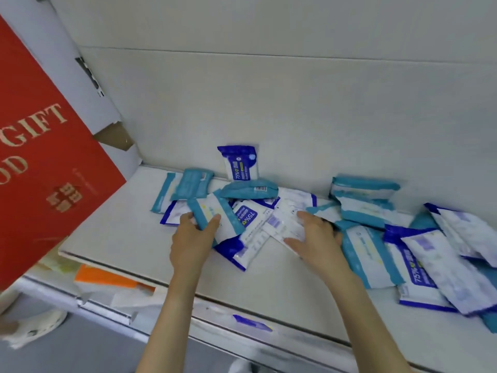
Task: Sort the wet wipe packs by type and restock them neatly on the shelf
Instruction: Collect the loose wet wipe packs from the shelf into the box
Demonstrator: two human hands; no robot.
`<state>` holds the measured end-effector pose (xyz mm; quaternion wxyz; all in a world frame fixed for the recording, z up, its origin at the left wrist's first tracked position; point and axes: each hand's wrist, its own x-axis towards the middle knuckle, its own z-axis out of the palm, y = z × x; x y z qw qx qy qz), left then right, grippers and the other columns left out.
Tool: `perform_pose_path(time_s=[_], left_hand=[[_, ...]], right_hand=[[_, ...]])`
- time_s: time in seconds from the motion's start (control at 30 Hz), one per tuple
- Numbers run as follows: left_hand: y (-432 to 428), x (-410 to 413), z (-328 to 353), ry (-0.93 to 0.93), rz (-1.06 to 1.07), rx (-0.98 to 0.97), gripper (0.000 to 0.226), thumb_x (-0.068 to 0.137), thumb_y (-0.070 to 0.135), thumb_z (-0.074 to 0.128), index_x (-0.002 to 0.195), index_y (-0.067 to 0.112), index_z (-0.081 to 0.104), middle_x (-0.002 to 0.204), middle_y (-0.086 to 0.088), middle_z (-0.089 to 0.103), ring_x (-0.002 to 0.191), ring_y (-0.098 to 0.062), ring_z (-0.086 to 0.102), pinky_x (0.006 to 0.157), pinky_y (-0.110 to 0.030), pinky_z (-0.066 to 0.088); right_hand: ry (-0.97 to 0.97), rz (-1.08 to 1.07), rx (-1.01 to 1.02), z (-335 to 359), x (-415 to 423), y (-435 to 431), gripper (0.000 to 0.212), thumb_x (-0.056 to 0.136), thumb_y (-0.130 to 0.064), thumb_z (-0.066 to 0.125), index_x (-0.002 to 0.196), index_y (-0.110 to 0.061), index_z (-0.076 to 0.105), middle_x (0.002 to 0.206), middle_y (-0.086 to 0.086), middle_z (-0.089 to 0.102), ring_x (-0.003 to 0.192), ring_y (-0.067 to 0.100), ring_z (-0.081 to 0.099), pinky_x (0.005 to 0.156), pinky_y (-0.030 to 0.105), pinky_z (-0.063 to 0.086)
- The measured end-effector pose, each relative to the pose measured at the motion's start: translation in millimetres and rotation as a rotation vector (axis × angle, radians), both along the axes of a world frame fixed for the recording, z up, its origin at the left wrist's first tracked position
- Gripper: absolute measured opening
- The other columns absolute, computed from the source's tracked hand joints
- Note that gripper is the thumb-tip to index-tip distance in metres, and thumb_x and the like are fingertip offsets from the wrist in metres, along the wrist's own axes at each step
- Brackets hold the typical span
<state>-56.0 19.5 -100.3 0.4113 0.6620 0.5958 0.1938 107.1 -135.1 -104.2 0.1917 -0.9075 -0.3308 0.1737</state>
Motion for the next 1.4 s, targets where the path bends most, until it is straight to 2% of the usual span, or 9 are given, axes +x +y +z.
perform_pose_path(time_s=[0.1,0.27,0.43,0.5,0.67,0.77,0.87,1.1,1.4], left_hand=[[14.2,15.1,-0.7,0.094,-0.005,0.015,0.067,0.081,0.046,0.07,0.133,0.017,0.039,0.131,-0.006,0.055,0.116,-0.026,0.054,0.088,-0.04,0.045],[14.3,4.8,14.0,-0.03,-0.164,0.098,0.03,0.083,0.033,0.071,0.105,0.015,0.062,0.096,0.004,0.066,0.083,-0.015,0.059,0.063,-0.025,0.044],[15.2,4.5,20.3,-0.108,-0.452,-0.023,0.011,0.081,0.036,0.073,0.079,0.026,0.068,0.092,-0.002,0.065,0.088,-0.016,0.058,0.07,-0.025,0.043],[16.6,15.7,9.3,0.059,-0.563,0.083,0.018,0.075,0.045,0.076,0.074,0.032,0.064,0.104,-0.003,0.059,0.106,-0.021,0.05,0.08,-0.023,0.037],[1.4,28.2,8.6,0.287,-0.74,0.19,0.046,0.076,0.045,0.074,0.118,0.03,0.061,0.146,0.001,0.036,0.131,-0.023,0.031,0.102,-0.03,0.026],[4.8,24.9,4.2,0.249,-0.78,0.202,0.043,0.073,0.044,0.076,0.112,0.032,0.061,0.137,-0.003,0.045,0.124,-0.026,0.037,0.097,-0.031,0.03],[16.8,27.5,0.0,0.268,-0.814,0.182,0.037,0.069,0.052,0.077,0.098,0.039,0.057,0.118,0.0,0.056,0.109,-0.026,0.047,0.091,-0.037,0.04],[23.9,36.3,5.5,0.24,-0.83,0.146,0.037,0.061,0.043,0.086,0.068,0.032,0.051,0.109,-0.006,0.054,0.104,-0.028,0.048,0.091,-0.039,0.04],[-43.9,2.0,46.7,-0.063,-0.87,0.369,0.024,0.074,0.024,0.08,0.078,0.022,0.056,0.096,-0.003,0.057,0.086,-0.024,0.053,0.073,-0.034,0.04]], right_hand=[[0.025,-0.048,-0.094,5.8,-0.3,13.3,0.071,0.078,-0.053,0.069,0.136,-0.024,0.04,0.138,0.004,0.044,0.131,0.029,0.035,0.107,0.047,0.026],[-0.063,-0.06,0.079,23.6,-11.3,-9.6,0.029,0.076,-0.044,0.074,0.077,-0.025,0.052,0.082,-0.009,0.05,0.087,0.018,0.052,0.072,0.032,0.04],[-0.017,-0.296,0.175,22.0,12.9,-72.3,0.047,0.07,-0.036,0.082,0.06,-0.035,0.036,0.084,0.005,0.053,0.083,0.021,0.045,0.064,0.029,0.023],[0.028,-0.389,0.142,15.1,17.6,-83.0,0.047,0.067,-0.037,0.084,0.062,-0.033,0.037,0.088,0.008,0.052,0.089,0.029,0.049,0.061,0.031,0.026],[0.182,-0.567,0.031,19.1,10.9,-68.4,0.058,0.064,-0.043,0.085,0.101,-0.028,0.043,0.104,0.0,0.049,0.098,0.024,0.052,0.083,0.04,0.046],[0.124,-0.678,0.092,24.3,-5.1,-59.0,0.054,0.067,-0.035,0.085,0.099,-0.025,0.043,0.102,0.0,0.053,0.096,0.023,0.053,0.088,0.044,0.045],[0.034,-0.722,0.234,27.3,-36.2,-59.9,0.039,0.072,-0.025,0.082,0.093,-0.02,0.05,0.093,0.0,0.061,0.085,0.021,0.055,0.07,0.034,0.042],[0.226,-0.951,0.582,20.1,-113.2,-105.3,0.027,0.08,-0.011,0.074,0.094,-0.021,0.053,0.09,0.001,0.067,0.071,0.021,0.066,0.051,0.036,0.052],[0.355,-1.133,0.923,23.1,-180.5,-180.4,0.022,0.088,-0.003,0.063,0.106,-0.015,0.058,0.104,0.011,0.07,0.095,0.029,0.068,0.085,0.05,0.054]])
